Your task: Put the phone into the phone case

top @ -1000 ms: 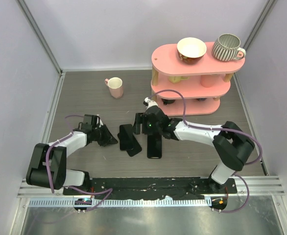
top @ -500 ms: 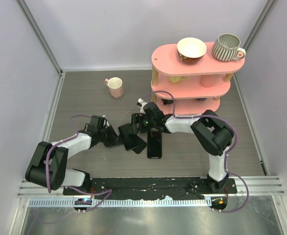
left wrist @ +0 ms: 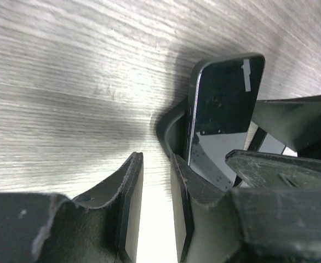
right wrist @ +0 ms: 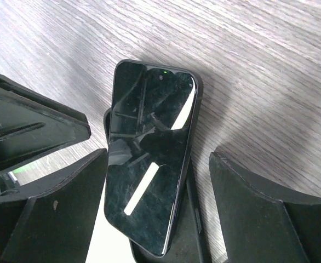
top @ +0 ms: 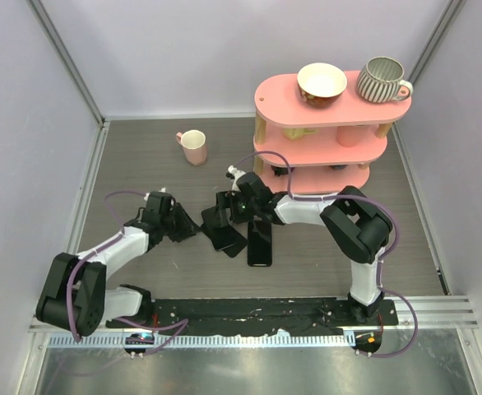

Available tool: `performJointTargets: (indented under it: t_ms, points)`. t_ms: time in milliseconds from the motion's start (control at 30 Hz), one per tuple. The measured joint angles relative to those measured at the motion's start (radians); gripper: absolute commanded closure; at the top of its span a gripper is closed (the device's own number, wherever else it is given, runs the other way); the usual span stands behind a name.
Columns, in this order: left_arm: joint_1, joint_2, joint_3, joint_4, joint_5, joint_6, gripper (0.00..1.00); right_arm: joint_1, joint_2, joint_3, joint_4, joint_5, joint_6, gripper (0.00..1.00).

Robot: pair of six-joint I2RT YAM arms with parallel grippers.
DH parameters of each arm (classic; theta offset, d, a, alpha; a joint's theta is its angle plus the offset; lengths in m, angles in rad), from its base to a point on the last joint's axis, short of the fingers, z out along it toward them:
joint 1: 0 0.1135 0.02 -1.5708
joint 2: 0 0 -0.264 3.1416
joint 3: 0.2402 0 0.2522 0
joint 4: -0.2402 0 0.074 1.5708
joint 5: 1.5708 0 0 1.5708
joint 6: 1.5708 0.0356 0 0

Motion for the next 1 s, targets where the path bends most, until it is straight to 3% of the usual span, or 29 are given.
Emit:
performJointTargets:
  t_ms: [233,433,667,1000]
  points:
    - [0.000,0.041,-0.005,0.034,-0.008,-0.005,0.70,0.029,0.012,0.056,-0.080,0.092,-0.035,0.21]
    - [0.001,0.089,-0.007,0.124,0.043,-0.021,0.70,0.031,0.027,0.079,-0.094,0.103,-0.059,0.26]
    - [0.001,0.088,-0.003,0.111,0.028,-0.020,0.70,0.031,0.031,0.079,-0.092,0.102,-0.071,0.27]
    - [0.005,0.183,0.064,0.116,0.043,0.012,0.97,0.031,0.060,0.115,-0.085,0.095,-0.084,0.28]
